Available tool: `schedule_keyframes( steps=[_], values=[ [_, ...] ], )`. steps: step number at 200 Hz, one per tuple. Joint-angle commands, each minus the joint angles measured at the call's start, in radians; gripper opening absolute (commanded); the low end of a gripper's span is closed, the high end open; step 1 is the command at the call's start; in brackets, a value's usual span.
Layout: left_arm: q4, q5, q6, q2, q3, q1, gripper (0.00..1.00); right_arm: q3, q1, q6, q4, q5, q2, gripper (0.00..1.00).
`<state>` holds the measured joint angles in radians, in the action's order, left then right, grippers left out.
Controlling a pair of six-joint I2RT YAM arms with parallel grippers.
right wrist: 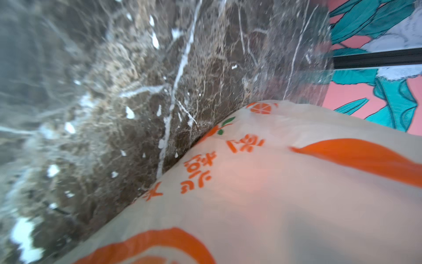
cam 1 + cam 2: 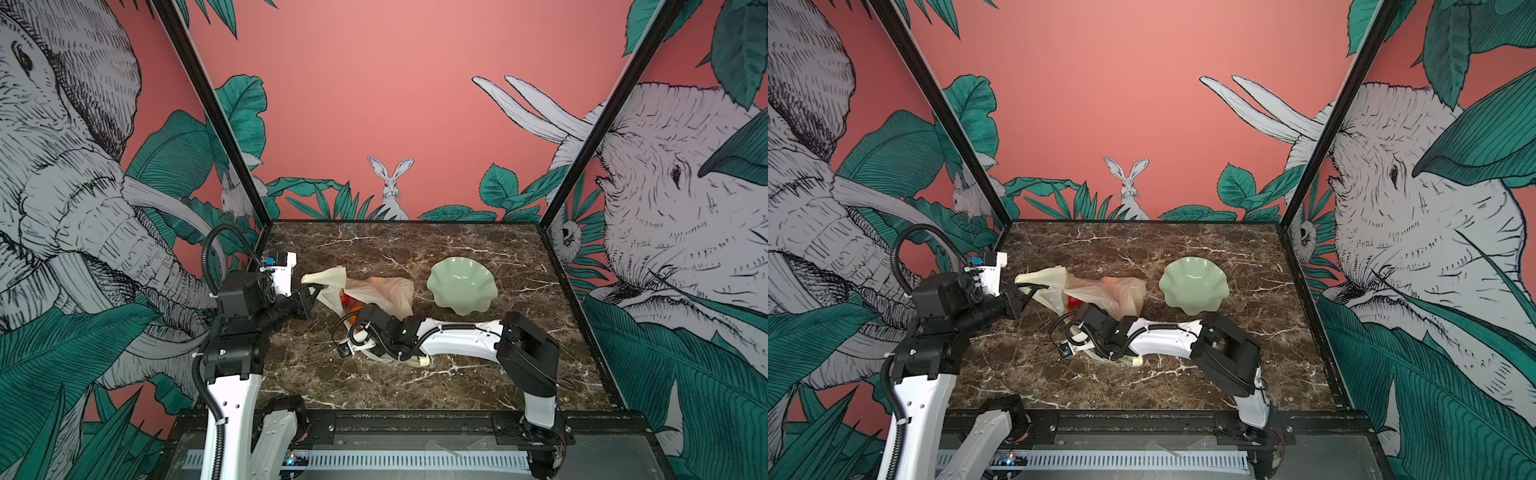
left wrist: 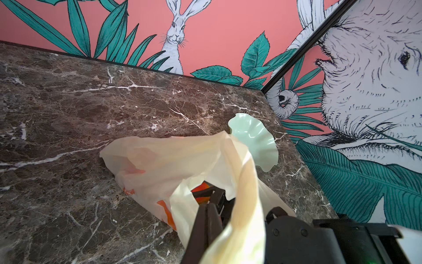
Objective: Take fruits out of the plastic bag
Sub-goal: Adjust the plastic bag at the center of the board.
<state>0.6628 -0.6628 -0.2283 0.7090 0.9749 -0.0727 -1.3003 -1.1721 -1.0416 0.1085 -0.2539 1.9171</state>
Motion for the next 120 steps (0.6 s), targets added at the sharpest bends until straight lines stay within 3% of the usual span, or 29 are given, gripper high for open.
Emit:
schedule_keyframes(
  steps=[1,48,58,99,120],
  values=[
    [0.044,-0.01,0.015,-0.017,-0.019,0.004,0.0,-0.001,0.0,0.036,-0.012,-0.042,-0.019,0.97],
    [0.298,0.052,0.038,-0.013,0.041,0.004,0.0,-0.129,0.028,0.198,0.142,-0.073,-0.046,0.97],
    [0.349,0.116,0.029,-0.015,0.056,0.005,0.0,-0.138,0.036,0.21,0.164,-0.055,-0.052,0.97],
    [0.513,0.324,-0.025,0.003,0.08,0.005,0.0,-0.084,0.078,0.244,0.185,0.21,-0.154,0.99],
    [0.571,0.375,-0.022,0.019,0.095,0.004,0.0,-0.066,0.089,0.264,0.16,0.267,-0.191,0.98]
  ],
)
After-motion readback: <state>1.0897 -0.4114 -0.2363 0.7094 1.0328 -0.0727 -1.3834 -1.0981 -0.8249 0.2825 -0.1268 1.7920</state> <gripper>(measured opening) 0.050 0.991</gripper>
